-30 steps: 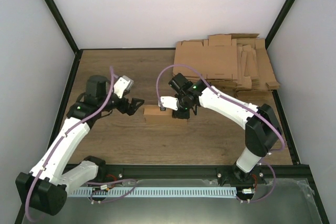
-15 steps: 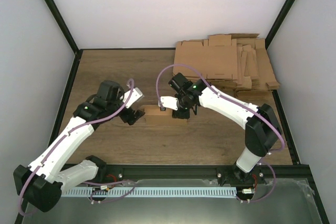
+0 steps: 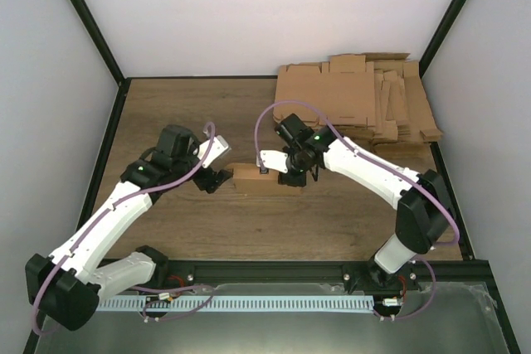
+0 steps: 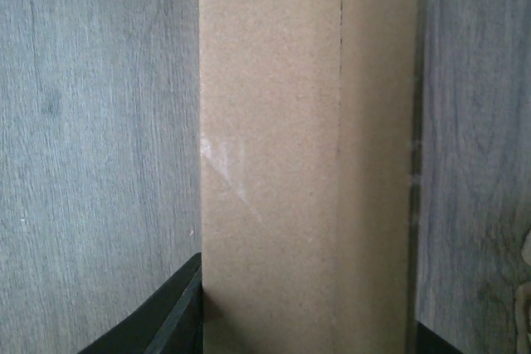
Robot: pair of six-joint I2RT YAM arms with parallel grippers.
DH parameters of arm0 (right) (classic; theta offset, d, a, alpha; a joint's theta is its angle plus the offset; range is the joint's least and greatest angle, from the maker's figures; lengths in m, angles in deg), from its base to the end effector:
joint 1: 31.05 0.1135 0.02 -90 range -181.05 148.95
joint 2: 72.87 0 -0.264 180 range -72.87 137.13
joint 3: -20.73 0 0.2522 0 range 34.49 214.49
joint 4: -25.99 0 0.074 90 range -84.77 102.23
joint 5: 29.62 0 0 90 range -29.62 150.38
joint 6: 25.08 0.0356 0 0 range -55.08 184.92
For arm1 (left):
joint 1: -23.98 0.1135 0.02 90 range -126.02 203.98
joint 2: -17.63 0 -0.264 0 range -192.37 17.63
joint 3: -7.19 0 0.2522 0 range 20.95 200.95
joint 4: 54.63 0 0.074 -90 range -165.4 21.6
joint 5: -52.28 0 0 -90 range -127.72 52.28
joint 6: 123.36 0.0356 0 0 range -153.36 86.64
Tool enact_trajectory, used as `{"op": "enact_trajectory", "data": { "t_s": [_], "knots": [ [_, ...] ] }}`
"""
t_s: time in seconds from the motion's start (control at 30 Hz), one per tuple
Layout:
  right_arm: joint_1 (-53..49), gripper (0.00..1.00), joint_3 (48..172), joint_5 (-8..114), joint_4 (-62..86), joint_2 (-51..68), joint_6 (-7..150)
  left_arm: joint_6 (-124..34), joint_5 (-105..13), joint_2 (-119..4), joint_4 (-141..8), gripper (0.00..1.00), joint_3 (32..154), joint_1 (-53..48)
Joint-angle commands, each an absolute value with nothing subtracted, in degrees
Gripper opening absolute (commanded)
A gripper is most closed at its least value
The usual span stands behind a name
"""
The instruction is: Fold the paper box
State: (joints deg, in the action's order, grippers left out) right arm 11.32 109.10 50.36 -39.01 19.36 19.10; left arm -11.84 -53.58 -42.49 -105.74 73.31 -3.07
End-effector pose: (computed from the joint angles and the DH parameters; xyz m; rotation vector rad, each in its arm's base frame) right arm 0.2332 0.2211 0.2586 -1.9525 1.9503 0.2263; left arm 0.1877 -0.1068 0.2921 1.0883 2.0837 -0.3733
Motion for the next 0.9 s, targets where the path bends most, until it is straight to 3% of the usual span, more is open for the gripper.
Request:
{"op": "enact_trajectory", "data": {
  "t_s": [0.0,0.67,0.87],
  "knots": [
    [10.71,0.37,108.35,50.72,-37.71,15.82,17.64,-11.05,-58.16,-42.93,-102.09,0.82,72.84,-3.31],
    [8.23,0.38,109.54,50.02,-38.79,17.11,17.94,-15.72,-63.85,-42.93,-90.81,0.72,67.08,-3.32],
    [8.25,0.38,110.16,49.68,-39.07,17.36,18.25,-15.93,-65.5,-42.35,-89.15,0.59,66.23,-3.35]
  ]
}}
